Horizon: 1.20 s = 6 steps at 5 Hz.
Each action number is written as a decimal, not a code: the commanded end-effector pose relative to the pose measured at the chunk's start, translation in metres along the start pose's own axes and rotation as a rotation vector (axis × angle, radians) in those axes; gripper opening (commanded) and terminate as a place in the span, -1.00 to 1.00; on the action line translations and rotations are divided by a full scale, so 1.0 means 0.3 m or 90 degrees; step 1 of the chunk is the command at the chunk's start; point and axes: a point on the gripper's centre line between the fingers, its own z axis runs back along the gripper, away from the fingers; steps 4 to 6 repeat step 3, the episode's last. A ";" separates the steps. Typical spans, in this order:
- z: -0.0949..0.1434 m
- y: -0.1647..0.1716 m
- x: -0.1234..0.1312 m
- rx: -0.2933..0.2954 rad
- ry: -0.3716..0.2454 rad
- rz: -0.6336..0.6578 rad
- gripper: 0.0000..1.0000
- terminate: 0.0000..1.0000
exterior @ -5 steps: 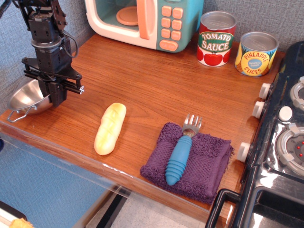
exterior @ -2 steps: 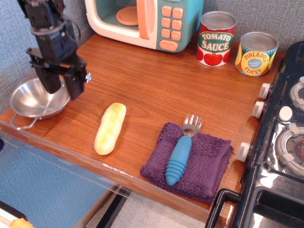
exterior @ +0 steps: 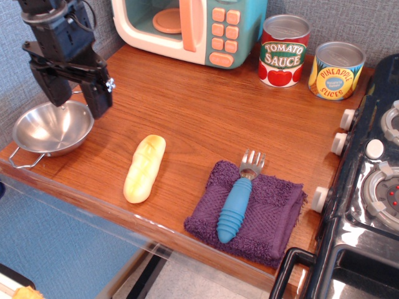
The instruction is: Move the bowl at the bottom left corner of the table
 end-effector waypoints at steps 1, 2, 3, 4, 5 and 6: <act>0.033 -0.015 0.003 0.037 0.011 -0.018 1.00 -1.00; 0.033 -0.015 0.003 0.037 0.011 -0.018 1.00 -1.00; 0.033 -0.015 0.003 0.037 0.011 -0.018 1.00 1.00; 0.033 -0.015 0.003 0.037 0.011 -0.018 1.00 1.00; 0.033 -0.015 0.003 0.037 0.011 -0.018 1.00 1.00; 0.033 -0.015 0.003 0.037 0.011 -0.018 1.00 1.00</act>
